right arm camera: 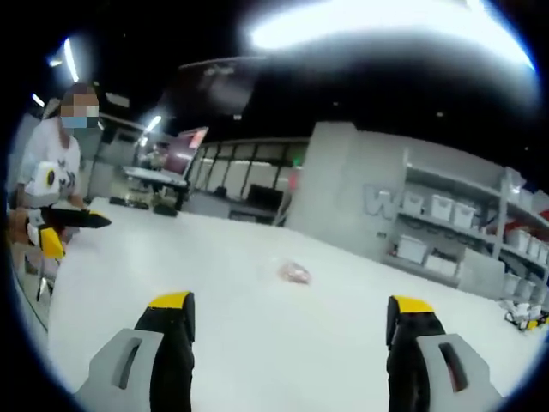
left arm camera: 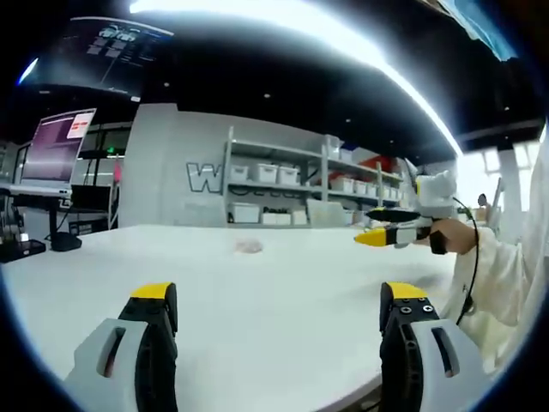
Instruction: Open the resealable bag by pulling the two sides of the seal apart until the entire bag opening is separated and visibly accessible.
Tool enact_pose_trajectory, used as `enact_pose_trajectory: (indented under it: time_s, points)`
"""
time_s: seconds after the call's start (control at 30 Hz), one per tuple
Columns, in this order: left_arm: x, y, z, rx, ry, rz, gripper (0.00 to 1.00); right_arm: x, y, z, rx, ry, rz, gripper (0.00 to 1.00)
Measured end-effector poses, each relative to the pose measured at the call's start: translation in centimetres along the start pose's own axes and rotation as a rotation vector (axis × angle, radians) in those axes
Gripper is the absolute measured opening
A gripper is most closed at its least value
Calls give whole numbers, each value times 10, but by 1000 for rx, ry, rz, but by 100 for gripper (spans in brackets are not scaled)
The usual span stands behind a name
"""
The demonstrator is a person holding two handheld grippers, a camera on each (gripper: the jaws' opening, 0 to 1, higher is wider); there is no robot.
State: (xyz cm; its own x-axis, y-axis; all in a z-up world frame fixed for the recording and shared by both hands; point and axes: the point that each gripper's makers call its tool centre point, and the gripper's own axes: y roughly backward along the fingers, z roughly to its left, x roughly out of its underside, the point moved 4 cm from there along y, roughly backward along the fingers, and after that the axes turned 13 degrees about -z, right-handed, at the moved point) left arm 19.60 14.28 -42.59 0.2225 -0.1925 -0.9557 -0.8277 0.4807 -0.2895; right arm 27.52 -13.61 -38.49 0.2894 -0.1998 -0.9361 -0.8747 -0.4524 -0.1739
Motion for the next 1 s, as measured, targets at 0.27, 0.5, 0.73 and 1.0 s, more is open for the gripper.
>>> enact_pose_trajectory:
  time_s: [0.27, 0.5, 0.73, 1.0]
  points:
    - [-2, -3, 2, 0, -4, -1, 97, 3, 19, 2, 23, 6, 9, 94]
    - [1, -5, 8, -9, -4, 7, 97, 13, 35, 1, 93, -37, 23, 89]
    - [4, -7, 12, -21, 8, 9, 96, 10, 41, 1, 143, -137, -50, 90]
    - [0, -15, 21, -34, -5, -14, 96, 12, 57, 0, 187, -79, -13, 91]
